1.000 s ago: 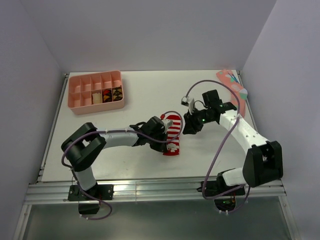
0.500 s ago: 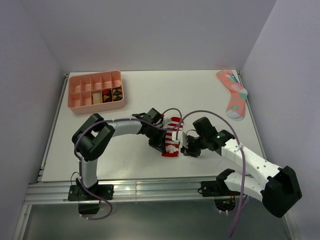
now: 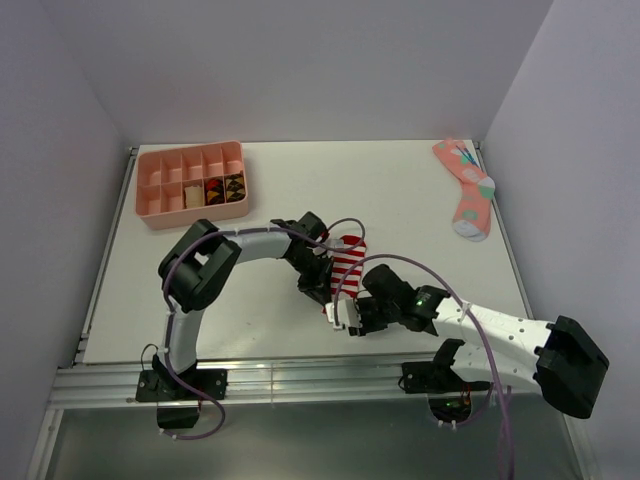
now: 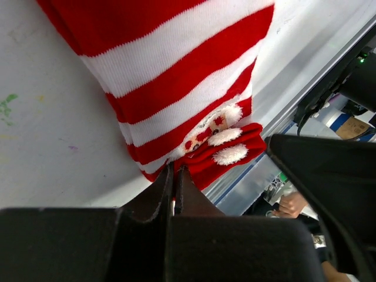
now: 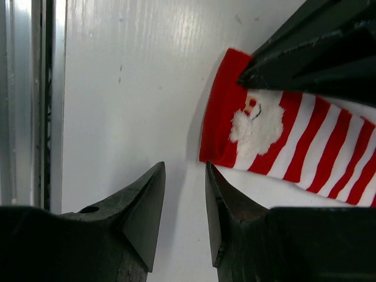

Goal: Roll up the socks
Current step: Roll the sock at the center of the board.

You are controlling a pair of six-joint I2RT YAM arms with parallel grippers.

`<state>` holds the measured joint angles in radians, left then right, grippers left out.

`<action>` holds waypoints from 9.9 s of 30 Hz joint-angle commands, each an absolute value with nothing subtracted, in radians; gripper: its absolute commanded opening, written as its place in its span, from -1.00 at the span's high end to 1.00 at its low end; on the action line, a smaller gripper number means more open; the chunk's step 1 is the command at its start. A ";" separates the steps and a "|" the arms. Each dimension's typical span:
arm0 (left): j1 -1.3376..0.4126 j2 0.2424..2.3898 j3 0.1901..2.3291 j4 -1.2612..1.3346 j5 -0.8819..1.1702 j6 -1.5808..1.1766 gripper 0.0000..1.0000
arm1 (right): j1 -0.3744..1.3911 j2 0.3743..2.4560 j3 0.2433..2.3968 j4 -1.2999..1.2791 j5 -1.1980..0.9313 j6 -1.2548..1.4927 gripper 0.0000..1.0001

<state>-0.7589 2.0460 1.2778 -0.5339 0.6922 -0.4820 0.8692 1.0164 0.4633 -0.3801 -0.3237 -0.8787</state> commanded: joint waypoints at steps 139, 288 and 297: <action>-0.998 1.542 0.554 0.671 0.029 -0.606 0.38 | 0.354 1.898 1.112 -1.170 -0.802 -1.055 0.57; -0.861 2.240 1.439 -0.664 0.678 -0.667 0.99 | 0.621 1.229 0.744 -0.785 -0.634 -1.023 0.06; -0.856 2.269 1.483 -0.695 0.678 -0.650 0.99 | 0.779 1.268 0.697 -0.661 -0.560 -0.936 0.13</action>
